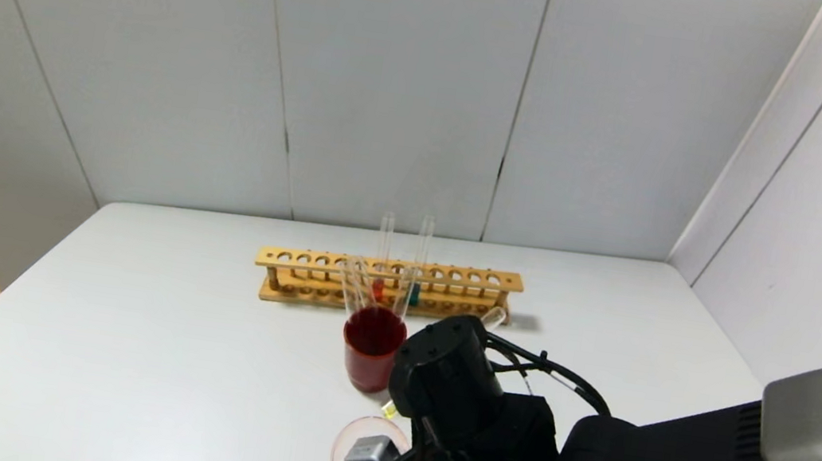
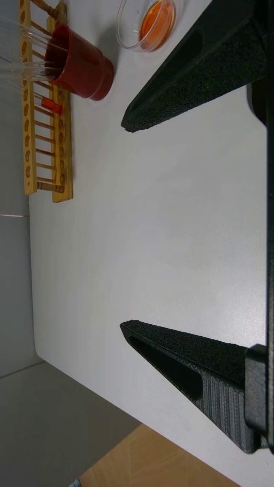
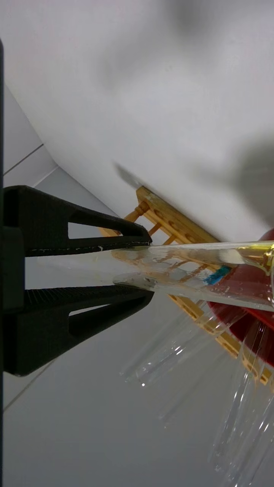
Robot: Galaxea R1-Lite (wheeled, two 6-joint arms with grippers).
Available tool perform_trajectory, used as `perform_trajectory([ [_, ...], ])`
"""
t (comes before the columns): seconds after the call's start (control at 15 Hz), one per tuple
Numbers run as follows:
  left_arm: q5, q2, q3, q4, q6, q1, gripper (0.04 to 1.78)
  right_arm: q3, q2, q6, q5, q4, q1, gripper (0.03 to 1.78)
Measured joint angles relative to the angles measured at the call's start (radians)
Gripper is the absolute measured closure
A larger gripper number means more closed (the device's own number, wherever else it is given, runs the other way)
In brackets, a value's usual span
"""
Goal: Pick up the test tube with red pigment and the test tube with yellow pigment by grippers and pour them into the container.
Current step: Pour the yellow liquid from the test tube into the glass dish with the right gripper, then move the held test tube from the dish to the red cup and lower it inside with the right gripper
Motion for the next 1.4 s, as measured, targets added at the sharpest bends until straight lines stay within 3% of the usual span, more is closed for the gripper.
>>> perform_trajectory([
  [0.2,0.0,0.0,0.0,0.001,0.0,0.0,0.07,-0.013,-0.021,0.108,0.033,-0.029,-0.001,1.49],
  [0.33,0.0,0.0,0.0,0.0,0.0,0.0,0.07,-0.02,-0.037,0.266,0.09,-0.046,0.003,1.49],
  [0.4,0.0,0.0,0.0,0.0,0.0,0.0,0.07,-0.022,-0.044,0.365,0.121,-0.059,0.008,1.49],
  [0.6,0.0,0.0,0.0,0.0,0.0,0.0,0.07,-0.027,-0.058,0.737,0.193,-0.164,0.035,1.49],
  [0.8,0.0,0.0,0.0,0.001,0.0,0.0,0.07,-0.035,-0.051,1.141,0.202,-0.437,0.046,1.49],
  [1.0,0.0,0.0,0.0,0.0,0.0,0.0,0.07,0.001,-0.042,1.454,0.194,-0.707,0.023,1.49],
  [1.2,0.0,0.0,0.0,0.0,0.0,0.0,0.07,0.067,-0.026,1.614,0.19,-0.819,-0.008,1.49],
  [1.4,0.0,0.0,0.0,0.0,0.0,0.0,0.07,0.11,0.003,1.678,0.18,-0.824,-0.014,1.49],
])
